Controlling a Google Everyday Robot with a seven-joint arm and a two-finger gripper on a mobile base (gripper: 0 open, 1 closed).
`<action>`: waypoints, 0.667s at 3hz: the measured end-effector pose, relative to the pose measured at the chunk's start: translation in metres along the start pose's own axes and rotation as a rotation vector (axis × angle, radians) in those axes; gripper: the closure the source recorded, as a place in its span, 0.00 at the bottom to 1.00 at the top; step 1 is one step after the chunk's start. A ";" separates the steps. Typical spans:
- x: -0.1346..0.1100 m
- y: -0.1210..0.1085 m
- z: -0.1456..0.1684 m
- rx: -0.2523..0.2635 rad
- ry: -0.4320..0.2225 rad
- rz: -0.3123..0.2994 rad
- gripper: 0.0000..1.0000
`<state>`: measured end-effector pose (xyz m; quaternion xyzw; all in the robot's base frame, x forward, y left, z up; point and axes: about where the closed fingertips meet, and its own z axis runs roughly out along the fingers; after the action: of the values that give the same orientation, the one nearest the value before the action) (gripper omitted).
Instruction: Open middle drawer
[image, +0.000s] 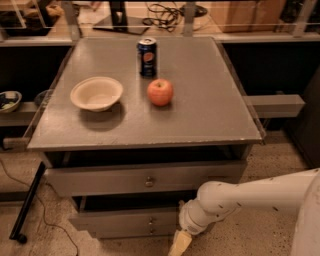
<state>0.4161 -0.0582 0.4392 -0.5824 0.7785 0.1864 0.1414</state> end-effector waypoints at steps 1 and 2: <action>0.012 0.021 -0.014 -0.027 -0.027 -0.001 0.00; 0.032 0.076 -0.045 -0.103 -0.084 -0.029 0.00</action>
Offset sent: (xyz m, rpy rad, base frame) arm -0.1603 -0.0787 0.0708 0.2073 0.0938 0.0610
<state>0.3339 -0.0872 0.4749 -0.5917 0.7527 0.2486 0.1465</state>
